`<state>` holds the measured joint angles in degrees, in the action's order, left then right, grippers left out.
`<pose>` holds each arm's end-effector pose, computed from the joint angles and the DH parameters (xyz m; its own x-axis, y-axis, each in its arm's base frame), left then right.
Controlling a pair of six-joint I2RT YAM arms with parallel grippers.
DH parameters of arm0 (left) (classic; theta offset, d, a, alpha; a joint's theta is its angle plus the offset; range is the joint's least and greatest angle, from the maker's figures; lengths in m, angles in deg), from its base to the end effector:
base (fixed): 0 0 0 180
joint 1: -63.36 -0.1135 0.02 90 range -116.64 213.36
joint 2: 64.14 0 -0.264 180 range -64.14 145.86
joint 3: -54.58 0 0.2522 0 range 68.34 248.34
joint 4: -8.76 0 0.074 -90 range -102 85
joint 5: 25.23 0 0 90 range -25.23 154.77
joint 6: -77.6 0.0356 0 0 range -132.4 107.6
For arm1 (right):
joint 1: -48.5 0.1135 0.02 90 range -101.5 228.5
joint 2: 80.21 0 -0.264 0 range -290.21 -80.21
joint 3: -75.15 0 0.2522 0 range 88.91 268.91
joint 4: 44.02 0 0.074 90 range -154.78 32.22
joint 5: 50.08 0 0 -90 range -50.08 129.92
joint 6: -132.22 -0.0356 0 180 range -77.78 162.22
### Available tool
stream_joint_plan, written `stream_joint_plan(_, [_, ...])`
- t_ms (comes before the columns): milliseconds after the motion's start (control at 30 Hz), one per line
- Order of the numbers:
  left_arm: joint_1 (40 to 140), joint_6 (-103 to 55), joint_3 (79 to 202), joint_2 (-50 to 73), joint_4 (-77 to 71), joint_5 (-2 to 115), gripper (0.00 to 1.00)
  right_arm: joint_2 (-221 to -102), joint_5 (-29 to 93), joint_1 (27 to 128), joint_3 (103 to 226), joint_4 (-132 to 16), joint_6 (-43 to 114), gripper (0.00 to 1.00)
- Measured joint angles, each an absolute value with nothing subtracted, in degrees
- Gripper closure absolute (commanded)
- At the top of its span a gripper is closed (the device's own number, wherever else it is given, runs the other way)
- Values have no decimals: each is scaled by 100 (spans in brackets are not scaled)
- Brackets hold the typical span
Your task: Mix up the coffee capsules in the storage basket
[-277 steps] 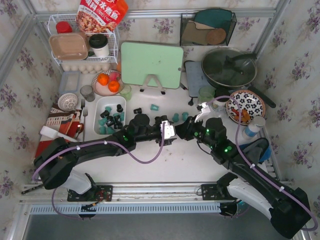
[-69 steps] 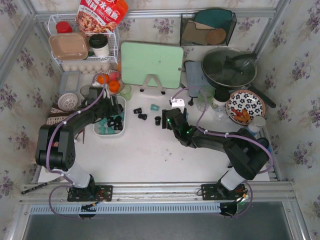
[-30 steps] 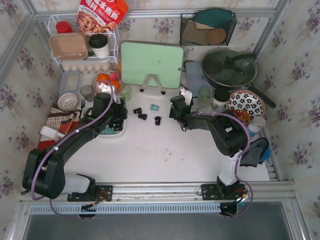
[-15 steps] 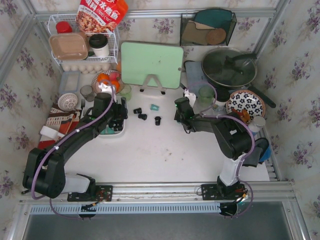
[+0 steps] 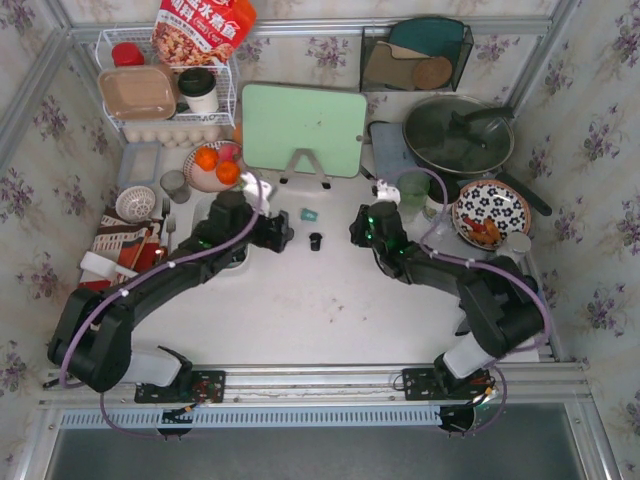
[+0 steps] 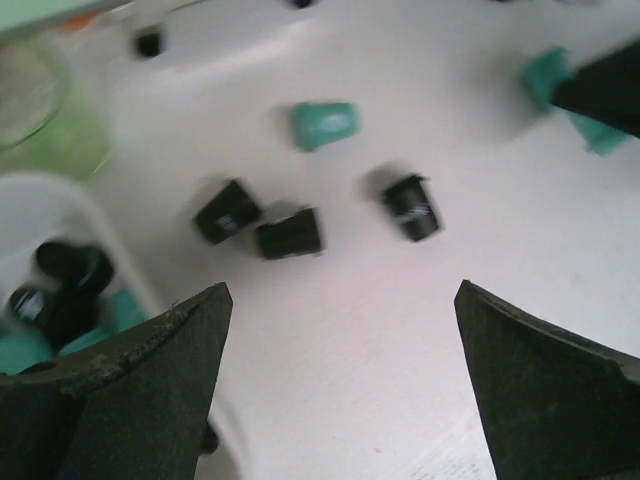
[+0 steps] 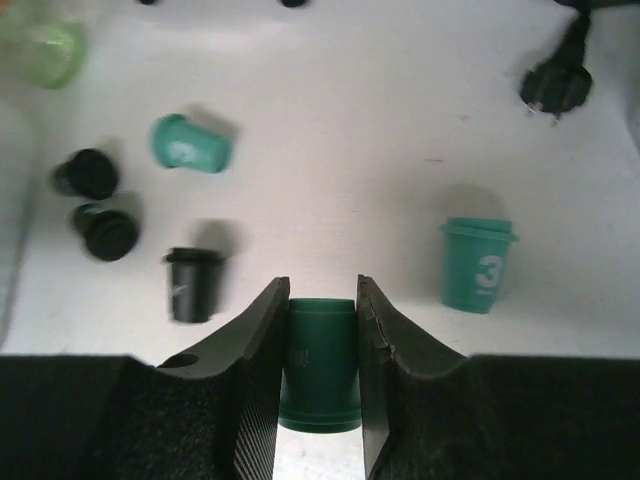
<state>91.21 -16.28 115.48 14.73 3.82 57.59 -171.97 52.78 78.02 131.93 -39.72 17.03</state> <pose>0.2717 -0.1486 0.2522 -0.3817 0.1257 -0.9157 0.5407 0.8339 -0.1109 0.2895 0.1548 0.1773 -0.5353 0.1737 -0.8266 -0.0950 0.9600 0.2633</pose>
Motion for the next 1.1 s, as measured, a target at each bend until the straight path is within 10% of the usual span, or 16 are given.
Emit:
stream_joint_plan(500, [10640,693,11006,1956,2261,4232,0,-14450,3799,8235,10885,-1465,1867,98])
stream_joint_plan(1100, [11469,1587,10805,2271,4027,4247,7,-13829,3672,8333,10035,-586,645,98])
